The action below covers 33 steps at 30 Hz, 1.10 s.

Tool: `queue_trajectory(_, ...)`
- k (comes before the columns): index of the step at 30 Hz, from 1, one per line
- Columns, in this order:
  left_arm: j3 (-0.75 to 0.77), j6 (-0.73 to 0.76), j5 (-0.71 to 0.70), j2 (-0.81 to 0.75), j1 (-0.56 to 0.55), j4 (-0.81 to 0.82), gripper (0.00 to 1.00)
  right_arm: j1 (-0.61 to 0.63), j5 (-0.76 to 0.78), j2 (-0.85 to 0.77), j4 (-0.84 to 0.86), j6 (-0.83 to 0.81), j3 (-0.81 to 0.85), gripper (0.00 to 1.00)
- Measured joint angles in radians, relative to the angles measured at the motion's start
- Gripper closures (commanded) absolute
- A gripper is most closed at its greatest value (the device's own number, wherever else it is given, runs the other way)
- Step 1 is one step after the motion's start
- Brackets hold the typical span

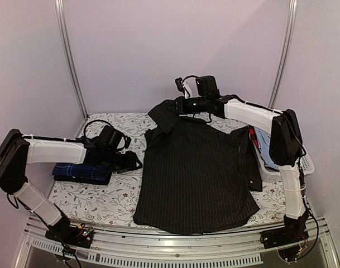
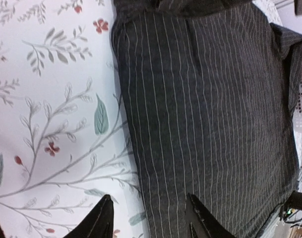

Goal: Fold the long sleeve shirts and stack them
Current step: Pick up the flattened shirt from the center of the board.

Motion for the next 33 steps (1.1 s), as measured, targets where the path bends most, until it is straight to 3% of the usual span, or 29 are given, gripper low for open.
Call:
queue_trajectory(8, -0.114, -0.053, 0.027, -0.089, -0.129, -0.071, 0.45, -0.006, 0.179, 0.019, -0.153, -0.023, 0.0, 1.0)
queue_trajectory(14, -0.179, -0.102, 0.048, -0.128, -0.199, -0.11, 0.44, -0.007, 0.287, 0.135, -0.205, -0.024, -0.001, 1.0)
queue_trajectory(24, -0.241, -0.176, 0.05, -0.185, -0.267, -0.182, 0.44, -0.009, 0.335, 0.275, -0.224, 0.036, 0.014, 1.0)
queue_trajectory(28, -0.254, -0.191, 0.085, -0.183, -0.283, -0.181, 0.49, -0.009, 0.331, 0.317, -0.214, 0.069, 0.072, 1.0)
queue_trajectory(33, -0.256, -0.204, 0.126, -0.163, -0.291, -0.172, 0.68, -0.009, 0.329, 0.361, -0.203, 0.111, 0.137, 1.0)
